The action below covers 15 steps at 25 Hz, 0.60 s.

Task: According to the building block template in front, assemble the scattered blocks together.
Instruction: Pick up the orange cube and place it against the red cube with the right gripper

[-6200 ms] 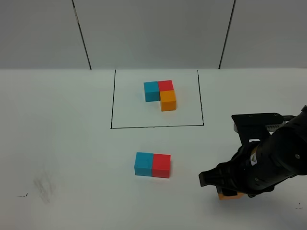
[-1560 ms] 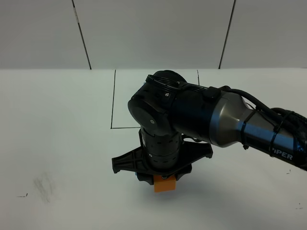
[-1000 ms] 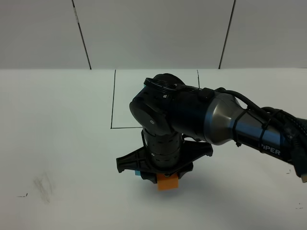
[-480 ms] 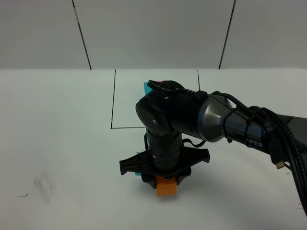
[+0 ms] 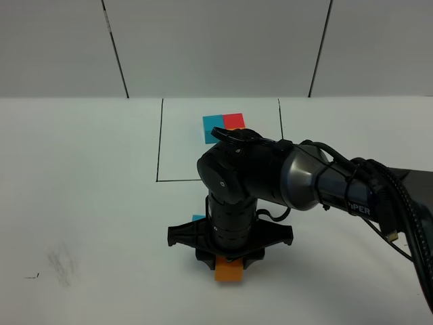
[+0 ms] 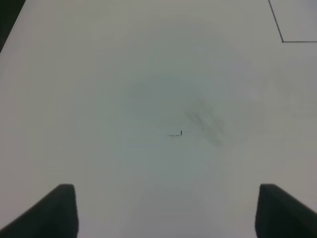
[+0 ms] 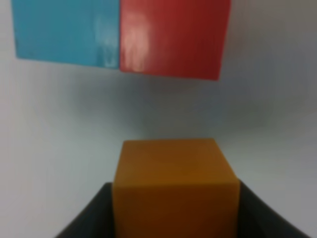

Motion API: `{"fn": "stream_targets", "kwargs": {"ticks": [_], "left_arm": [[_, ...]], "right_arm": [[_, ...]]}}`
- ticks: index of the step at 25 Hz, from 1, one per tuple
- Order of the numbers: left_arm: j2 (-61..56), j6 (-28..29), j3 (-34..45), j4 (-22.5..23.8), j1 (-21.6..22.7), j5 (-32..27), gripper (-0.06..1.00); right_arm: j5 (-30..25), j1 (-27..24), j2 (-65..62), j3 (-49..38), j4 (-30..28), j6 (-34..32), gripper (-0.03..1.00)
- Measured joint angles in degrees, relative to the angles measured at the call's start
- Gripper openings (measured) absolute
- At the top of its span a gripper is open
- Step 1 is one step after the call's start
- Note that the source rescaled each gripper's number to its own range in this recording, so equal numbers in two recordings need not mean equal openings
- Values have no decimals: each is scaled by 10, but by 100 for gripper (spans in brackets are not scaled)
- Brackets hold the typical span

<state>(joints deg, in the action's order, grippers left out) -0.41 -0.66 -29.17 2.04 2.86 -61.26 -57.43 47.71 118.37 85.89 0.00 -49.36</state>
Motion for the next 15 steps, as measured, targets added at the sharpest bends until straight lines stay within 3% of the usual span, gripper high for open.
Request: {"fn": "stream_targets", "kwargs": {"ticks": [15], "left_arm": [[0,0,0,0,0,0,84]], "right_arm": [[23,0,10,0,-4,-43,0]]}}
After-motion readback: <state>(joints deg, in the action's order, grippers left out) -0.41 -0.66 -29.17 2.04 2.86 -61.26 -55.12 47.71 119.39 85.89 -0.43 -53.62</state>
